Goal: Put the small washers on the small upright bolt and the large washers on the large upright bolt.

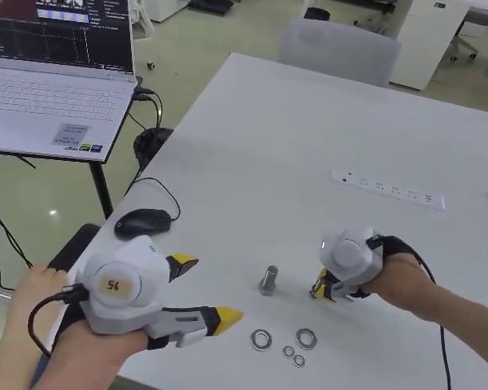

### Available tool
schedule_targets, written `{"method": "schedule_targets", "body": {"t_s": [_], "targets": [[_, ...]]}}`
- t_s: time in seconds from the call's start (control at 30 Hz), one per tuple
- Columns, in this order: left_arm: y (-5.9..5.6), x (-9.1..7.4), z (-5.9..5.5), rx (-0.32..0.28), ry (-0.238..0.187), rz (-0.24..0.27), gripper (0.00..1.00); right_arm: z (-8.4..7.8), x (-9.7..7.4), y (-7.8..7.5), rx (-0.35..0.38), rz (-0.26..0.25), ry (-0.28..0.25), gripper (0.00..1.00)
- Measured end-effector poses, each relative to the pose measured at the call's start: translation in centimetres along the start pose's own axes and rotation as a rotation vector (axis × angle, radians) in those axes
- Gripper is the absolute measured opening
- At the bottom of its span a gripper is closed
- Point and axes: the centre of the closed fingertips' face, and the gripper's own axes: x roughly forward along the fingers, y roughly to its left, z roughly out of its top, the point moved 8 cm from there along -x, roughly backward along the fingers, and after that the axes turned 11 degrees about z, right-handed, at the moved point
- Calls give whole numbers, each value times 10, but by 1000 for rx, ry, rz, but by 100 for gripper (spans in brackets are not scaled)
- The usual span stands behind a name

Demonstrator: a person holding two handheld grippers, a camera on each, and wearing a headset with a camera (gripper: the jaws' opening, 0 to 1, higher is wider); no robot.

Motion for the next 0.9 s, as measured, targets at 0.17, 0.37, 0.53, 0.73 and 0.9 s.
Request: {"method": "schedule_targets", "body": {"t_s": [0.17,0.37,0.53,0.73,0.9], "targets": [[1,0,-1,-2,1,1,64,-1,5,0,1,8,11,14],[1,0,0,-1,1,1,64,-2,9,-2,8,13,15,14],[2,1,0,-1,1,2,64,-2,8,-3,8,14,15,14],[1,2,1,0,-2,1,64,-2,7,-1,9,22,11,17],[1,3,2,1,-4,-3,64,-2,2,0,25,20,-10,19]]}}
